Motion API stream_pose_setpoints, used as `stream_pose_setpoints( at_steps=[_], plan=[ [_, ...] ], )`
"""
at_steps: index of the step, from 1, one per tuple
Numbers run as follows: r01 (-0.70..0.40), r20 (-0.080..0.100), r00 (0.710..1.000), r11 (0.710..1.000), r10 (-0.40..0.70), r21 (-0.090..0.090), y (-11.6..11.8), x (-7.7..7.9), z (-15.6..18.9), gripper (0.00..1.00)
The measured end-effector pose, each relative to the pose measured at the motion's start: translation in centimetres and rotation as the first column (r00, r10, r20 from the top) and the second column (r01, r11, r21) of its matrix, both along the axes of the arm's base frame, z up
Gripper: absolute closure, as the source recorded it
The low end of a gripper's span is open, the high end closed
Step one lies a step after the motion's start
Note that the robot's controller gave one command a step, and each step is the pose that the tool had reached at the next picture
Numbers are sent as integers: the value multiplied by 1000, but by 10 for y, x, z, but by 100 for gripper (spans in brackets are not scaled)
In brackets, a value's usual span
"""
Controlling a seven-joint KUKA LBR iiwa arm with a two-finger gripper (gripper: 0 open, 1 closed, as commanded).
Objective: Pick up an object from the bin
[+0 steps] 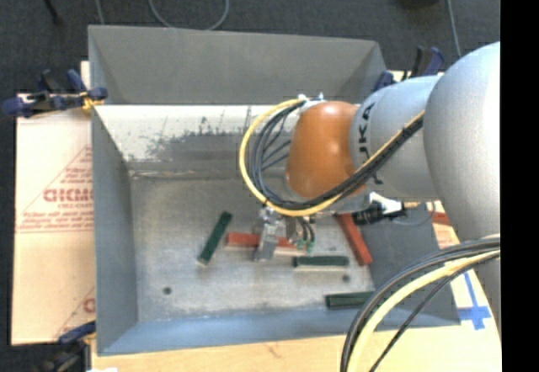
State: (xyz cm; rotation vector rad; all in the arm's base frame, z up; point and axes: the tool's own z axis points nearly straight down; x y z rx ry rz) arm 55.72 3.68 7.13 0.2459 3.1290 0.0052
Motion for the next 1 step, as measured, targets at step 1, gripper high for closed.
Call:
stream_pose_setpoints(
  at_steps=[1],
  plan=[
    [3,6,1000,1000,-3,-1,0,2,70,100]
  ],
)
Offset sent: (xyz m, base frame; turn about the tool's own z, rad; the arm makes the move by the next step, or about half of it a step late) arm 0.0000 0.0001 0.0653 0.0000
